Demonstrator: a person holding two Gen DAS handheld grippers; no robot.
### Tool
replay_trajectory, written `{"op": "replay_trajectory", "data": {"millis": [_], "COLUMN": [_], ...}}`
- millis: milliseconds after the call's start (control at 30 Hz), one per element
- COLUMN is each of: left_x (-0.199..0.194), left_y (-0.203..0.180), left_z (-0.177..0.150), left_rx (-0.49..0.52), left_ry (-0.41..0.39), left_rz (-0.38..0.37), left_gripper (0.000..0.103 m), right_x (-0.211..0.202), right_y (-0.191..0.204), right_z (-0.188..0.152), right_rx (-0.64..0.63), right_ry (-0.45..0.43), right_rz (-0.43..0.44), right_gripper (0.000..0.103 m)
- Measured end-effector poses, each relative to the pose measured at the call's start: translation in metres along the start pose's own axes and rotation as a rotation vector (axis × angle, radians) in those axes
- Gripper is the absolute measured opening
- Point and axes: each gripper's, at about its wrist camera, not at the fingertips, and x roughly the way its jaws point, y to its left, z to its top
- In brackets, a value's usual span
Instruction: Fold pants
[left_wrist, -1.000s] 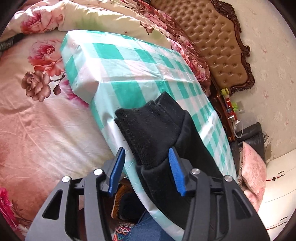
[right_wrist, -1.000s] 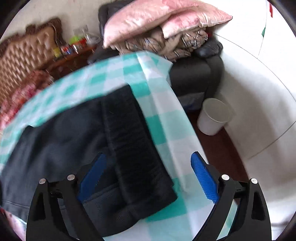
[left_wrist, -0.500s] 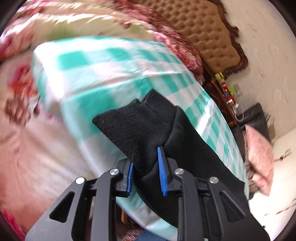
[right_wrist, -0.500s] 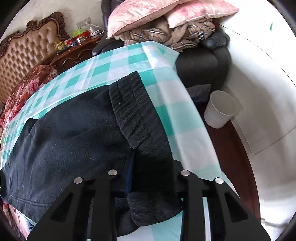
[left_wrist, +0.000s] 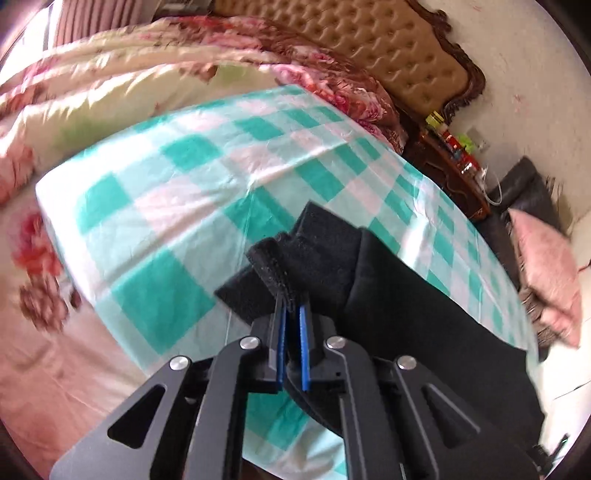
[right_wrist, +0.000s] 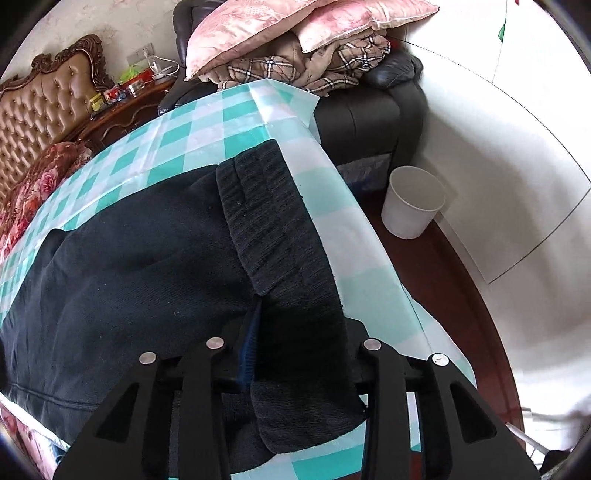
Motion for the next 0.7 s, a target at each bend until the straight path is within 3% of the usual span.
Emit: {"op": "replay_trajectory", "data": {"millis": [133, 267, 300, 400, 533, 633, 700], "left_x": [-0.042, 0.019, 0.024, 0.019, -0.01, -0.031, -0.027], "left_y": [-0.027, 0.019, 0.026, 0.042, 0.04, -0.001, -0.032], "left_z": [0.01, 0.001, -0.003, -0.007, -0.008, -0.018, -0.024], "left_rx": [0.149, 0.006, -0.009, -0.072, -0.081, 0.1, 0.228], "left_ry": [-0.206, -0.017, -0.011, -0.039, -0.138, -0.252, -0.271], "left_rz": [-0.053, -0.003, -0.016, -0.025, 0.025, 0.017, -0.001], "left_gripper": [0.005, 0.005, 0.009, 0.035, 0.037, 0.047, 0.056], "right_x": [0.0, -0.001, -0.001, 0.0, -0.014, -0.035, -0.046], "right_y": [-0.004, -0.003, -0.004, -0.007, -0.008, 0.009, 0.024], "right_z": [-0.004, -0.006, -0.006, -0.005, -0.004, -0.005, -0.003], "right_rx": [0.021, 0.027, 0.028, 0.045, 0.085, 0.027, -0.038], "right_ry": [-0.007, -0.014, -0.013, -0.007, -0.009, -0.059, -0.088], "right_rz": [0.003, -0.004, -0.001, 0.014, 0.037, 0.007, -0.032], "right_gripper": [0.031, 0.032, 0.032, 0.032, 0.033, 0.033, 0.033]}}
